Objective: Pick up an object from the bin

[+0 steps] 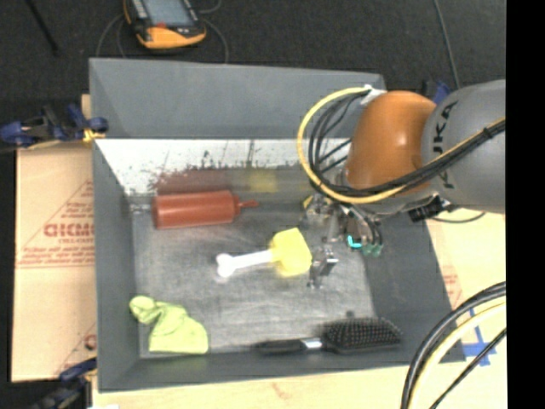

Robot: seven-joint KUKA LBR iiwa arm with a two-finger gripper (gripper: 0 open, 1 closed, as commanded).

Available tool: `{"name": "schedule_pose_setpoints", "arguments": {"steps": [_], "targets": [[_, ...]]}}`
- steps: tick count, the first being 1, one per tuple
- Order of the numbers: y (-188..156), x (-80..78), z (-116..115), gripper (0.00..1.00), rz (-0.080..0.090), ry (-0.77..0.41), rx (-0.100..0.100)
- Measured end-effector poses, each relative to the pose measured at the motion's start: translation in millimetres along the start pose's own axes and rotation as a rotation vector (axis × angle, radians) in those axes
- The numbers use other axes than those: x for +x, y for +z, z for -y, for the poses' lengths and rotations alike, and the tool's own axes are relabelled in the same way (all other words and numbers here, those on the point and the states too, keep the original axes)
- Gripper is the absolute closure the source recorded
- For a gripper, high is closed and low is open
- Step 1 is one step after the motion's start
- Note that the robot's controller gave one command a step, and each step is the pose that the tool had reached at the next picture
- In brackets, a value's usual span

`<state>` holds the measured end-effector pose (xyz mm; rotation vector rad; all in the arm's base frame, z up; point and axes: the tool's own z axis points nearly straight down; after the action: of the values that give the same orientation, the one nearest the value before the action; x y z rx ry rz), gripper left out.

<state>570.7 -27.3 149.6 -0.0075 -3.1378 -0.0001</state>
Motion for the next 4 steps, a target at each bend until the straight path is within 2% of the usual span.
{"name": "schedule_pose_setpoints", "arguments": {"steps": [1, 2, 3, 4], "targets": [[-4, -1.8, 0, 0.0, 0.008, 0.0, 0.001], [18, 5.3, -10, 0.0, 0.016, 0.066, 0.0], [59, -38.1, -48, 1.0, 0.009, 0.169, -0.001], [59, -38.1, -48, 1.0, 0.009, 0.168, 0.0]]}}
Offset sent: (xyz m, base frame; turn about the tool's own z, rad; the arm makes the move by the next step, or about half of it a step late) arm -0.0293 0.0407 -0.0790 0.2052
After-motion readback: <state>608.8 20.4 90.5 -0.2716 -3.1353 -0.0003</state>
